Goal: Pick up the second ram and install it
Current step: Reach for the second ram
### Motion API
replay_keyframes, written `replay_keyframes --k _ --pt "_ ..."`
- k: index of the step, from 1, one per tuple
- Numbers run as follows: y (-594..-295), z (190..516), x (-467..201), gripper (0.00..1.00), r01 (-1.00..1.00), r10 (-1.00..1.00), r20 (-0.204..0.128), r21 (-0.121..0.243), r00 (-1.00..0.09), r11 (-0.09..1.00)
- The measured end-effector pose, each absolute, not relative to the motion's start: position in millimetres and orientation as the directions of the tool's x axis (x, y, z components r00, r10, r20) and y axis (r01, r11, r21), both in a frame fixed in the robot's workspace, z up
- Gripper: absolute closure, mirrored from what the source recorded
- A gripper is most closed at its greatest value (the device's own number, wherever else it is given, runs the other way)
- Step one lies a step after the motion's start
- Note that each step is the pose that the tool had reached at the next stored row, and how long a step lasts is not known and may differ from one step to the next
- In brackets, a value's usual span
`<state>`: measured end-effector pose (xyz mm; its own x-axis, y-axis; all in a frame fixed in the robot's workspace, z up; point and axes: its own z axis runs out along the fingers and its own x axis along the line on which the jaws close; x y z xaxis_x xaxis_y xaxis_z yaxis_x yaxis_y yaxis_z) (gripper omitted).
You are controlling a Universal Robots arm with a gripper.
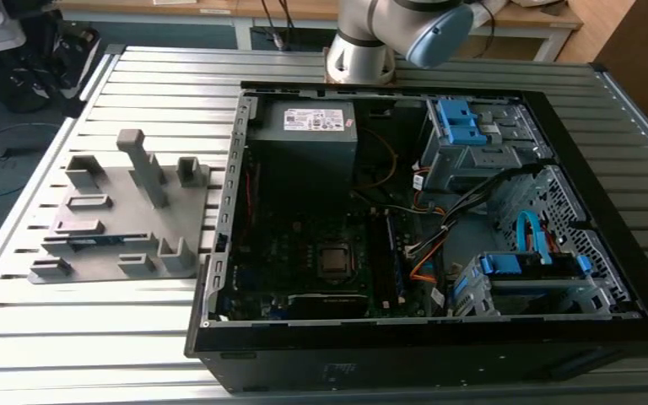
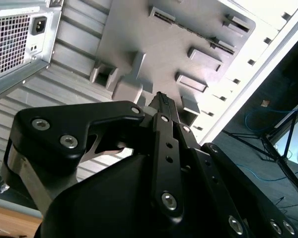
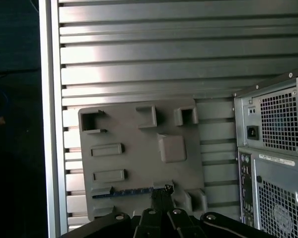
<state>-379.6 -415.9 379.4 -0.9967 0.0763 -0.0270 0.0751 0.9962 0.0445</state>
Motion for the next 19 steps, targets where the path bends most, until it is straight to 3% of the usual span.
replay_keyframes --k 19 --pt "-438 362 -383 0.90 0.075 0.076 -0.027 0.045 -0.997 0.996"
